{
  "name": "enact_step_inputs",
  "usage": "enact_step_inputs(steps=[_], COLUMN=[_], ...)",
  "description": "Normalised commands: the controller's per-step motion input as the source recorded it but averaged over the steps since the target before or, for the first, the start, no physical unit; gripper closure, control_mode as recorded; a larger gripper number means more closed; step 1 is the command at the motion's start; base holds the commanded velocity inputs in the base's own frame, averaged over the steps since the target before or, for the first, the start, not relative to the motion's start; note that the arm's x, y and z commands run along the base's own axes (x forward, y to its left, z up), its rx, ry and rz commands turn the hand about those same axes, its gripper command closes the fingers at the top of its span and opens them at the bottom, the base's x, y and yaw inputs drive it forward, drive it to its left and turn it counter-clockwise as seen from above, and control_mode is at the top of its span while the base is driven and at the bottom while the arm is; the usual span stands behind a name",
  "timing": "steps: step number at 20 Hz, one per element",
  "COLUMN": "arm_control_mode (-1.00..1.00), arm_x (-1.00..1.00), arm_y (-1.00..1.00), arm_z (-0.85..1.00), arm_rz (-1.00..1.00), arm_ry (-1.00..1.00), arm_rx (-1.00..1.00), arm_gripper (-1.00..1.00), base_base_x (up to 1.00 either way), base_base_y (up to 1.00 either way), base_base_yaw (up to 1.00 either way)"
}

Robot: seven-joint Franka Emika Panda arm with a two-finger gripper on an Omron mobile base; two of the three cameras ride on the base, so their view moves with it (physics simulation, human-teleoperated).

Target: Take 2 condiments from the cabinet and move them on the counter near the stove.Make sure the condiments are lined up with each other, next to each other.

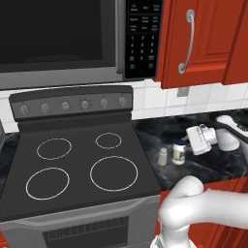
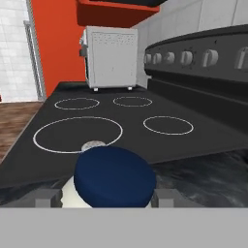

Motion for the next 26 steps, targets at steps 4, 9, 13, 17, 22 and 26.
enact_step_inputs(steps=[4,9,13,17,22,26], arm_control_mode=[-1.00,-1.00,-1.00,-1.00,-1.00,-1.00], arm_x=[0.01,0.00,0.00,0.00,0.00,-0.03], arm_y=[0.33,0.41,0.37,0.34,0.35,0.37], arm_z=[-0.16,-0.18,-0.24,-0.25,-0.22,-0.21], arm_rz=[0.00,0.00,0.01,0.01,0.01,0.02], arm_ry=[0.04,0.01,0.00,0.00,0.00,0.00], arm_rx=[0.00,0.00,0.00,0.00,0.00,0.00], arm_gripper=[1.00,1.00,1.00,1.00,1.00,1.00], base_base_x=[0.00,0.00,0.00,0.00,0.00,0.00], base_base_y=[0.00,0.00,0.00,0.00,0.00,0.00], base_base_yaw=[0.00,0.00,0.00,0.00,0.00,0.00])
